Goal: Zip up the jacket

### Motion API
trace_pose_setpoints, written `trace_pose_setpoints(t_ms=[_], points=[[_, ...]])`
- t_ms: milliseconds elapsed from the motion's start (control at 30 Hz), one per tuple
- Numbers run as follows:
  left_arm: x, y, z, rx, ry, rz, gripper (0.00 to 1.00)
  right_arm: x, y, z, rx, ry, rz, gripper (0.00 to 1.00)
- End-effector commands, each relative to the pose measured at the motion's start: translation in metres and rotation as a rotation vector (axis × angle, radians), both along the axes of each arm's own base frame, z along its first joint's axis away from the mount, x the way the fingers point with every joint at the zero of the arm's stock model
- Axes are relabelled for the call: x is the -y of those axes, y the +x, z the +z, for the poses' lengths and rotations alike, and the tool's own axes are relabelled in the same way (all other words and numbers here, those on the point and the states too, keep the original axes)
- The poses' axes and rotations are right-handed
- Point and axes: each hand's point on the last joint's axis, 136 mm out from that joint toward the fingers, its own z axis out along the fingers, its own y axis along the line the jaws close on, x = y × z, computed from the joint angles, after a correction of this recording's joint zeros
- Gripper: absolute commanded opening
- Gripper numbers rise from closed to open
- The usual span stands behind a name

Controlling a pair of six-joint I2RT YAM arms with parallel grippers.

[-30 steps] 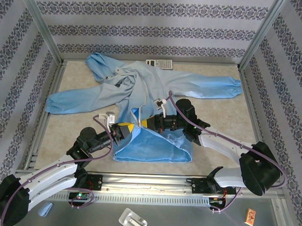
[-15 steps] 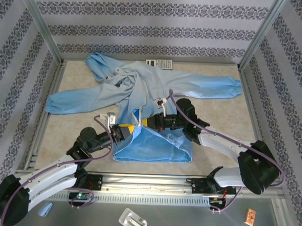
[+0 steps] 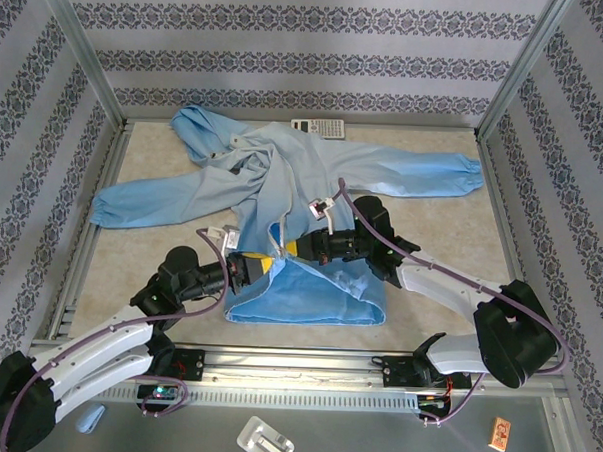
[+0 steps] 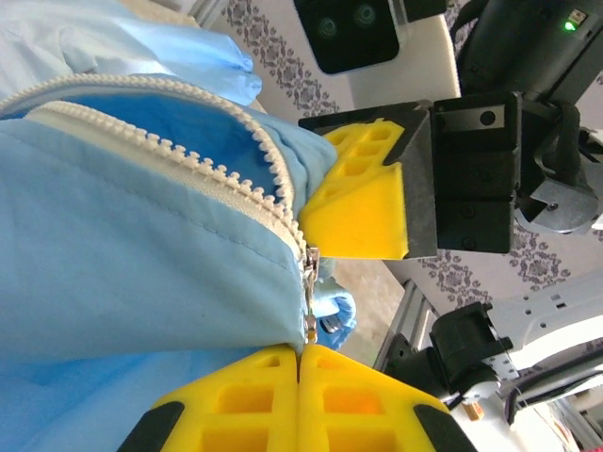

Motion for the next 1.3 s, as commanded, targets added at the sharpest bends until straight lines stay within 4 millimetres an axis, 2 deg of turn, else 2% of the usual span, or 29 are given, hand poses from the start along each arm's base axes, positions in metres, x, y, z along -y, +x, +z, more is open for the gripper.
trace_pose_setpoints(t_ms=[0,200,333,367,400,600,767,967,1267], points=[[0.004,-0.008,-0.002,-0.029,0.042,-0.065,0.00,-0.002,-0.008,0.005,-0.006,0.021,0.070,0.00],[0.009,-0.017,-0.011,-0.079,0.101,-0.137,0.00,0.000,-0.016,-0.003,-0.029,0.012,0.100,0.00],[0.004,-0.014,-0.016,-0.096,0.116,-0.099,0.00,0.001,-0.016,-0.006,-0.017,0.004,0.080,0.00],[0.001,-0.013,-0.017,-0.095,0.113,-0.072,0.14,0.001,-0.017,-0.008,-0.017,0.001,0.077,0.00],[-0.003,-0.011,-0.016,-0.092,0.106,-0.047,0.20,0.000,-0.018,-0.012,-0.022,-0.005,0.075,0.00],[-0.021,-0.011,-0.009,-0.098,0.048,0.066,0.46,-0.001,-0.024,-0.026,-0.042,-0.022,0.064,0.00],[-0.029,-0.008,-0.010,-0.168,-0.035,0.141,0.60,-0.003,-0.021,-0.030,-0.055,-0.017,0.040,0.00],[-0.016,-0.002,-0.007,-0.244,-0.191,0.114,0.63,-0.005,-0.019,-0.029,-0.057,-0.004,0.037,0.00],[-0.001,-0.005,-0.005,-0.233,-0.229,0.065,0.53,-0.007,-0.014,-0.027,-0.058,0.003,0.023,0.00]])
